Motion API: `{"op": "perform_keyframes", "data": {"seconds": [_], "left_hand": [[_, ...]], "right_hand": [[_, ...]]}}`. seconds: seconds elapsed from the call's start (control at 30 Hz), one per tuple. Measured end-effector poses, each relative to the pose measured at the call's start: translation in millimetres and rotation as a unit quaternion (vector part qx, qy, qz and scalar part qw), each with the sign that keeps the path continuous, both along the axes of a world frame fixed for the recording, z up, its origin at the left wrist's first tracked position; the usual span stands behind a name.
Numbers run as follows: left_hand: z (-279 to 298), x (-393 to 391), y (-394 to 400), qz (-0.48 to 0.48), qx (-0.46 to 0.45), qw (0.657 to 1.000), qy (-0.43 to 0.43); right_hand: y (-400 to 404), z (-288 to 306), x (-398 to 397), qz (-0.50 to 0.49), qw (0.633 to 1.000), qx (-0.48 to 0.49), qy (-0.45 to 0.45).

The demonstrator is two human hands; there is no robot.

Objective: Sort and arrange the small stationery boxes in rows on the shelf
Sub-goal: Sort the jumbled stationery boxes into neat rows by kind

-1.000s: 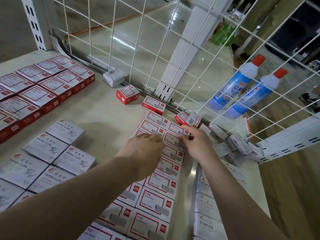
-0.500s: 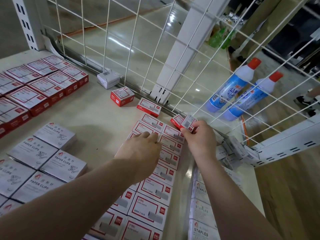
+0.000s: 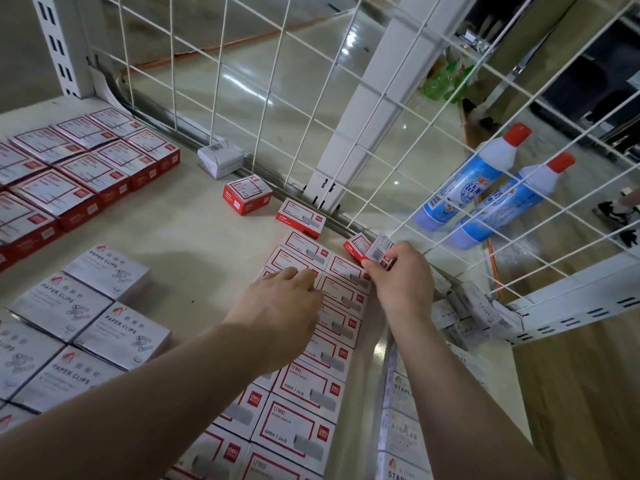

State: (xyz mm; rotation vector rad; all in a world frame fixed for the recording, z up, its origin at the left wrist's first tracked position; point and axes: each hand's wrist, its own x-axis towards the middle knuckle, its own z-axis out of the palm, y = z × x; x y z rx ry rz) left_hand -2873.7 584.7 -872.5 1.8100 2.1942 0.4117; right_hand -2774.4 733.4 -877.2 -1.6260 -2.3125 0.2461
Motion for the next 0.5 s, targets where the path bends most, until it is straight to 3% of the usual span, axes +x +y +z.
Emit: {"op": "perform_keyframes", "data": {"seconds": [0.5], "left_hand": [[3,2,-1,-0.001,-0.029,1.0,0.01]], "right_hand": [[-3,4,21,0.035,0.992,0.116,0.028]]}}
